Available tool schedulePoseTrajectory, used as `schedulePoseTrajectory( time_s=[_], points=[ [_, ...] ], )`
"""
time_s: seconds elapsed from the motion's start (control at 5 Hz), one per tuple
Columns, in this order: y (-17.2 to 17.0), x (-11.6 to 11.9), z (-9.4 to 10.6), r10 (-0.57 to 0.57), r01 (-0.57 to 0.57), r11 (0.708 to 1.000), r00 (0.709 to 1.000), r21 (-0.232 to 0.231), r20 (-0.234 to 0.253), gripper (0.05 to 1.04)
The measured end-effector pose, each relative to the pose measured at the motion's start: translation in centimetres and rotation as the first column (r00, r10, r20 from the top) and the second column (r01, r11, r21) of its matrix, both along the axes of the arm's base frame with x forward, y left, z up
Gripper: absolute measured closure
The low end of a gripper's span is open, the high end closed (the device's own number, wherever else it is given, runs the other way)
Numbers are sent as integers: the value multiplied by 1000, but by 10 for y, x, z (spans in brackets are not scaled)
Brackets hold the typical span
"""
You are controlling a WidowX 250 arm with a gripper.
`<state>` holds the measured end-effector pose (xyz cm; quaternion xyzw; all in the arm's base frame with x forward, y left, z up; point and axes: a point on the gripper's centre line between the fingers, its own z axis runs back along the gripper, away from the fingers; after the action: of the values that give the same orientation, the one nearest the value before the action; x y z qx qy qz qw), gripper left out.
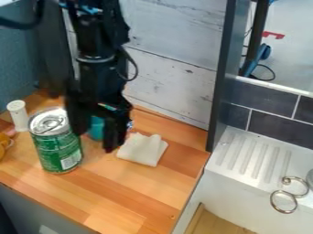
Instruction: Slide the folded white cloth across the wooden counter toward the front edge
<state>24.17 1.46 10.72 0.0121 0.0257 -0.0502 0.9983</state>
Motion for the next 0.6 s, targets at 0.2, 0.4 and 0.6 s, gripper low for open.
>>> schedulePoseTrajectory(
  time_s=[0.2, 0.4, 0.6],
  points=[
    [-2, 29, -13, -5, 5, 1000, 1000, -25, 28, 83],
    [0, 61, -32, -2, 6, 998, 998, -58, 68, 83],
    [2, 81, -46, 13, -8, 999, 996, -53, 87, 83]
  ],
)
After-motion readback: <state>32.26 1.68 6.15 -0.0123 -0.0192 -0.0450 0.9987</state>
